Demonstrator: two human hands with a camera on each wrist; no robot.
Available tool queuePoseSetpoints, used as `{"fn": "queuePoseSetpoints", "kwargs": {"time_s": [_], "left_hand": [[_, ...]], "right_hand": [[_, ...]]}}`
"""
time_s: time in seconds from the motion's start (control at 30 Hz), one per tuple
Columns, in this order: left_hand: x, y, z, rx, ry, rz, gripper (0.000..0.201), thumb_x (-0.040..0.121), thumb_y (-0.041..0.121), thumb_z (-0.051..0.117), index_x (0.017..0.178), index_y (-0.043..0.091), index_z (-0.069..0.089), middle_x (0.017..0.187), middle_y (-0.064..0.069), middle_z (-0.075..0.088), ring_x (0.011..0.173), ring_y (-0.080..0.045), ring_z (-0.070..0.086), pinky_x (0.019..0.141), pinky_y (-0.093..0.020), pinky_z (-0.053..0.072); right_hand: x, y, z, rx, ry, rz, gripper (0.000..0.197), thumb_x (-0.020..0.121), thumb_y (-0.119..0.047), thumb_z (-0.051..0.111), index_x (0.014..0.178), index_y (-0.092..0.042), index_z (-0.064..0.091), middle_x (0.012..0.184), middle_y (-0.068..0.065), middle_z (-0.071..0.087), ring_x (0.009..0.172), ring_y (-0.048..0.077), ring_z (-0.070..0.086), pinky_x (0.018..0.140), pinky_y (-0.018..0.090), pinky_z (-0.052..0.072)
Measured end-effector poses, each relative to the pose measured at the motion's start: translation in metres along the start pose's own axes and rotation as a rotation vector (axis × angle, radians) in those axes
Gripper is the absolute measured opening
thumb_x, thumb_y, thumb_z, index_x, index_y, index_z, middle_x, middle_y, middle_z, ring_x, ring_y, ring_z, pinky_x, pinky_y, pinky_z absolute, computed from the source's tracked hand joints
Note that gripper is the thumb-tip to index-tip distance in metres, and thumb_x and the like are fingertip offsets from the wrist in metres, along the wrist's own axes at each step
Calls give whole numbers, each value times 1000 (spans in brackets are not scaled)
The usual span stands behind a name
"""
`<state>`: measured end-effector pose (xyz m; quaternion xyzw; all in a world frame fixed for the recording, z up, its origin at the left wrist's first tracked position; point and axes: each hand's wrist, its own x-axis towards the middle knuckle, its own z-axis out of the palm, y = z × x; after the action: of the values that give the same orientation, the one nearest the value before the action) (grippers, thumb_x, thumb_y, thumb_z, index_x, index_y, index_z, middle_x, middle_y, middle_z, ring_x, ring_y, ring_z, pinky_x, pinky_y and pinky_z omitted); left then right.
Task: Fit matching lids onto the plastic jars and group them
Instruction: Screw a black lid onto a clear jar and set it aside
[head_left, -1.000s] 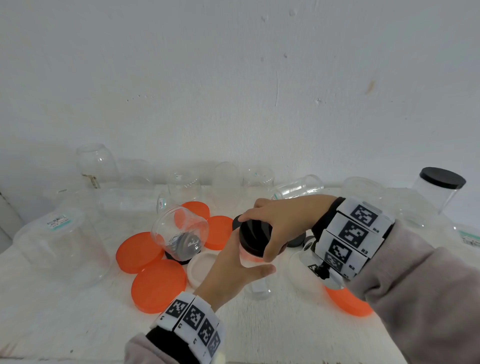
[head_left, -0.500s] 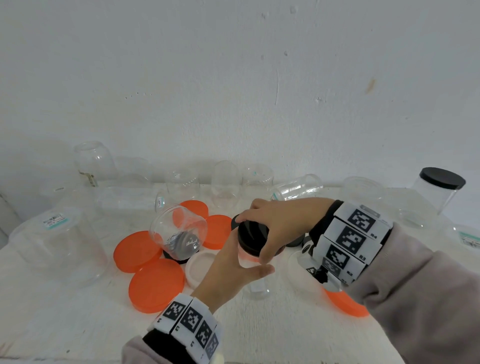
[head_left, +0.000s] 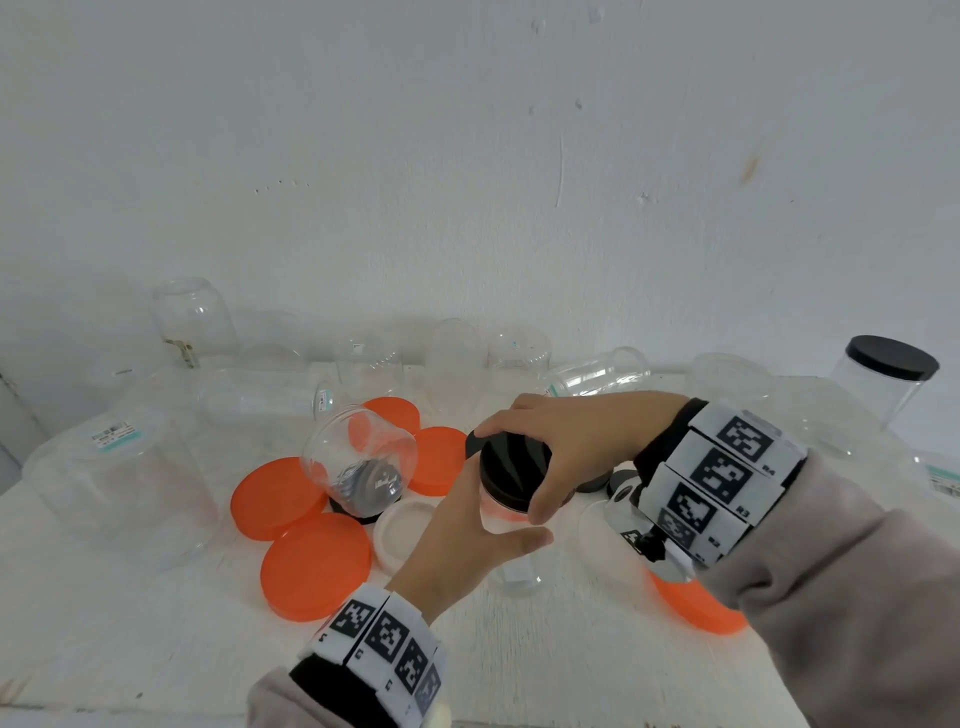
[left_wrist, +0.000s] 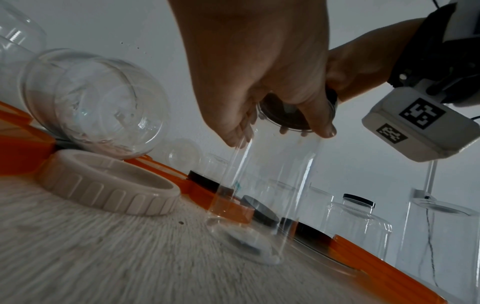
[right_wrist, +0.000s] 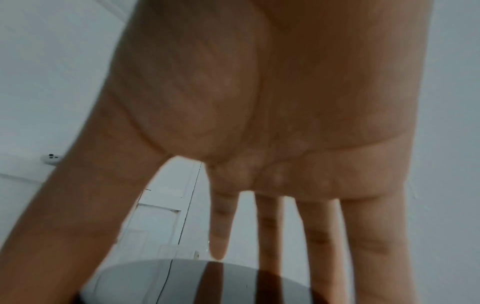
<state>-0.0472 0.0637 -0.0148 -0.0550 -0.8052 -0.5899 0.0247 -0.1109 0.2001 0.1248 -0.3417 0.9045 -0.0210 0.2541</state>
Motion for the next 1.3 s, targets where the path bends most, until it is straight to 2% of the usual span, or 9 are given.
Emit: {"fn": "queuePoseSetpoints", "kwargs": {"time_s": [0.1, 0.3, 0.37, 0.47, 0.57, 0.73, 0.93, 1.07, 1.3], "left_hand": [[0, -1, 0, 1, 2, -1, 76, 68, 36, 84, 119, 58, 32, 120, 33, 53, 111, 21, 44, 82, 4, 36], [-1, -1, -1, -18, -9, 3, 76, 69, 36, 83, 121, 57, 33, 120, 41, 50, 113, 21, 44, 81, 4, 36], [-1, -1, 0, -22, -6, 5, 77, 69, 36, 83, 122, 57, 32, 120, 41, 50, 113, 21, 44, 81, 4, 35], [0, -1, 0, -13, 1, 1, 76, 68, 36, 84, 120, 57, 33, 116, 42, 50, 111, 21, 45, 82, 4, 35], [0, -2, 1, -5, 5, 0, 76, 68, 36, 84, 119, 58, 32, 116, 40, 51, 111, 21, 45, 82, 3, 36], [-1, -1, 0, -9, -3, 3, 75, 69, 35, 83, 120, 57, 33, 116, 41, 51, 111, 21, 45, 82, 3, 36], [-3, 1, 0, -45, -9, 9, 81, 70, 33, 83, 132, 47, 33, 126, 28, 53, 117, 14, 46, 86, -4, 40], [-3, 2, 2, -53, 7, 27, 75, 67, 30, 82, 124, 49, 39, 120, 31, 57, 114, 12, 50, 83, -3, 40], [-1, 4, -4, -4, -40, 48, 79, 70, 35, 82, 129, 52, 33, 126, 30, 53, 118, 11, 48, 88, -6, 40]], "right_hand": [[1, 1, 0, -23, 37, -32, 81, 72, -45, 77, 140, -39, 34, 121, -13, 38, 115, 14, 45, 97, 37, 46], [5, -1, 14, -69, 182, 90, 65, 69, -75, 62, 111, -29, 40, 103, -6, 44, 91, 16, 52, 74, 30, 47], [3, -1, 14, -63, 178, 90, 68, 70, -73, 62, 116, -28, 40, 105, -5, 44, 93, 17, 52, 75, 30, 47], [-2, 1, 6, 10, 76, 4, 85, 72, -51, 74, 142, -39, 26, 120, -8, 39, 110, 17, 48, 91, 36, 49], [-3, 2, 3, -14, 62, -52, 85, 74, -38, 76, 145, -39, 28, 125, -10, 38, 117, 15, 44, 97, 37, 46], [-1, 3, 6, -9, 99, -12, 79, 71, -52, 75, 138, -38, 35, 115, -11, 40, 107, 14, 49, 90, 36, 49], [-1, 5, 17, -23, 225, -23, 72, 71, -62, 68, 131, -34, 40, 106, -9, 41, 97, 13, 48, 79, 30, 48], [-3, 8, 32, -9, 339, -27, 67, 74, -63, 63, 130, -31, 44, 103, -8, 39, 97, 15, 43, 72, 25, 42], [-2, 6, 52, -16, 490, 8, 66, 77, -66, 55, 129, -26, 44, 109, -2, 39, 101, 19, 40, 84, 32, 46]]}}
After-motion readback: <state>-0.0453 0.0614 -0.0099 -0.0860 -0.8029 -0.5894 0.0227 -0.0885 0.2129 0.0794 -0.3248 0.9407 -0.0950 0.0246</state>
